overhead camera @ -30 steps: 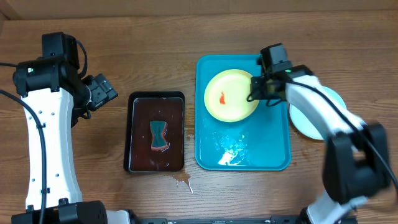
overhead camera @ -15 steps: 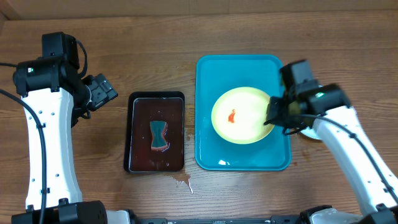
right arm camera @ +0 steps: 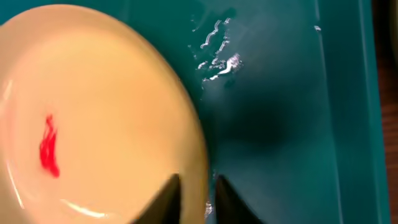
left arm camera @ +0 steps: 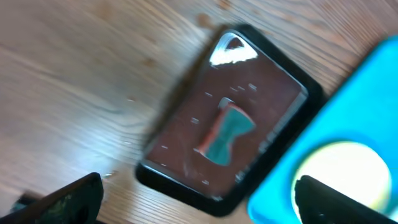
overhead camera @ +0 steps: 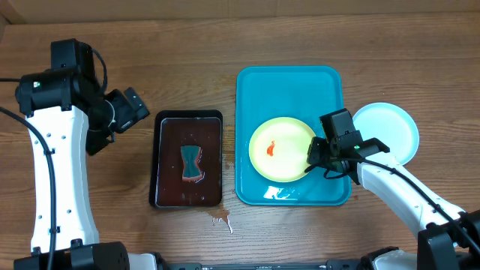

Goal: Clean dirty plates on tray and stack at the side
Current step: 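Grip the sauced yellow plate's rim with the right gripper and slide it down, then lower the left gripper onto the sponge in the black tray and grasp it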

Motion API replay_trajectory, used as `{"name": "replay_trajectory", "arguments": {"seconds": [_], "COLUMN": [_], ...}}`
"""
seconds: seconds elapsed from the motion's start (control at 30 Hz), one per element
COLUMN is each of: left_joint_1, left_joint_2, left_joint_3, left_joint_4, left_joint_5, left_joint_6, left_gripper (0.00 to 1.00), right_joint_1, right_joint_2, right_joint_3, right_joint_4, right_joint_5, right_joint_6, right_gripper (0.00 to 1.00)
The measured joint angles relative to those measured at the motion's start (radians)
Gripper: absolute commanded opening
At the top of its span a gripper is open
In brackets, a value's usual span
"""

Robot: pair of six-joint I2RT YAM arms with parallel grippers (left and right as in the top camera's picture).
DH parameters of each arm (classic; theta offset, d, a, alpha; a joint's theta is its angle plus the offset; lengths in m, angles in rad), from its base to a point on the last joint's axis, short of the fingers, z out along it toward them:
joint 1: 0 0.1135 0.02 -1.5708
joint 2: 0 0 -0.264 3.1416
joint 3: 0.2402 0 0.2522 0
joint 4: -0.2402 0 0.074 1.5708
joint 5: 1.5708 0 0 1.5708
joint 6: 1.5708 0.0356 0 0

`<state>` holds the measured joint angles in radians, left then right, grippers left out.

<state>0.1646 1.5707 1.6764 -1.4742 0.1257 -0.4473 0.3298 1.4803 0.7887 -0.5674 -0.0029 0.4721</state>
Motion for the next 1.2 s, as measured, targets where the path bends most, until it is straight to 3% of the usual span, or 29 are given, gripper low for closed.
{"name": "replay_trajectory", "arguments": {"seconds": [0.2, 0.4, 0.57, 0.9, 0.97, 1.0, 1.07, 1.2], "left_joint_1": [-0.107, -0.258, -0.343, -0.355, -0.355, -0.355, -0.355, -0.355], "left_joint_2": [0.000, 0.000, 0.000, 0.053, 0.087, 0.109, 0.150, 0.185], "left_joint_3": [-0.008, -0.145, -0.378, -0.669, -0.686, -0.690, -0.693, -0.690], "left_joint_4": [0.007, 0.112, 0.335, 0.632, 0.662, 0.679, 0.697, 0.706], "left_joint_5": [0.087, 0.029, -0.033, -0.074, -0.076, -0.078, -0.079, -0.077], "left_joint_6": [0.144, 0.166, 0.102, 0.034, 0.027, 0.026, 0.023, 0.023], "left_gripper": [0.92, 0.84, 0.53, 0.47, 0.37, 0.22, 0.04, 0.04], "right_joint_1": [-0.001, -0.002, -0.002, -0.002, -0.002, -0.002, -0.002, -0.002], "right_joint_2": [-0.002, -0.061, -0.150, -0.169, -0.169, -0.169, -0.169, -0.169], "right_joint_3": [0.013, 0.074, 0.097, 0.097, 0.097, 0.097, 0.097, 0.097], "right_joint_4": [-0.092, -0.163, -0.189, -0.206, -0.206, -0.206, -0.205, -0.204], "right_joint_5": [-0.008, -0.024, -0.070, -0.153, -0.158, -0.159, -0.165, -0.166], "right_joint_6": [-0.099, -0.128, -0.134, -0.134, -0.134, -0.134, -0.133, -0.134], "right_gripper": [0.35, 0.35, 0.35, 0.36, 0.36, 0.36, 0.36, 0.35]}}
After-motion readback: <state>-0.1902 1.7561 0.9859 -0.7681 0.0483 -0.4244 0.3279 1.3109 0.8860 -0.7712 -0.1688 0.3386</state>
